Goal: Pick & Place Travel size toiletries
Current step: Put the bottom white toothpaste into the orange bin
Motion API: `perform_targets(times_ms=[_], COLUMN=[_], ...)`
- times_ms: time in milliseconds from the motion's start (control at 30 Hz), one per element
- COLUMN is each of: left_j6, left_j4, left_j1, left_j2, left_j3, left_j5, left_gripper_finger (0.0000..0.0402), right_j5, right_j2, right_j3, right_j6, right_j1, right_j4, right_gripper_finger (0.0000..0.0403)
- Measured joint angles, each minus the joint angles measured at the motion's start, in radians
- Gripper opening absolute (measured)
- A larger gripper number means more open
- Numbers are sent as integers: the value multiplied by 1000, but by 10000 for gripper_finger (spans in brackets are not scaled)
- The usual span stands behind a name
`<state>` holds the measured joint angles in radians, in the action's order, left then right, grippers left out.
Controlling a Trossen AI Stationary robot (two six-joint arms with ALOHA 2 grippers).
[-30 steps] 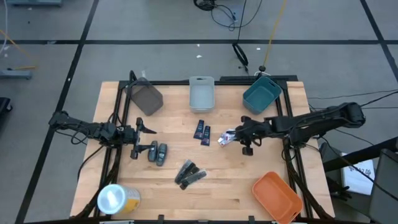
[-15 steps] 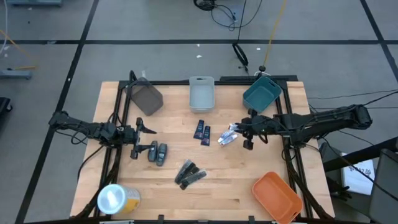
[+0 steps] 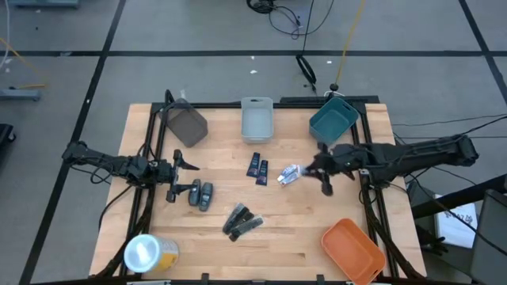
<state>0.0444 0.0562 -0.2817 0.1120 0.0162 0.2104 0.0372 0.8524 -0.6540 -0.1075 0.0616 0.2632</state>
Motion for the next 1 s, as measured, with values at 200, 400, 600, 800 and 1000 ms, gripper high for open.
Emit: perform_targets(times_ms=[200,400,600,800,1000], left_j6=[0,0,0,0,0], left_j4=[0,0,0,0,0], left_j1=[0,0,0,0,0], left_j2=[0,0,0,0,0], left_j3=[0,0,0,0,0], left_j5=[0,0,0,0,0], left_gripper_finger=[282,282,282,282,282], right_j5=[37,-82,-94,-94,-82], right_j2=[-2,58,136,213,305], right_j3=[-67,-178,-240,-240,-239], right_j6=[-103,-239,-522,-973,-1316], right_j1=[191,446,659,841,953], right_j4=[82,142,145,231,318], right_gripper_finger=[33,17,15,14,14])
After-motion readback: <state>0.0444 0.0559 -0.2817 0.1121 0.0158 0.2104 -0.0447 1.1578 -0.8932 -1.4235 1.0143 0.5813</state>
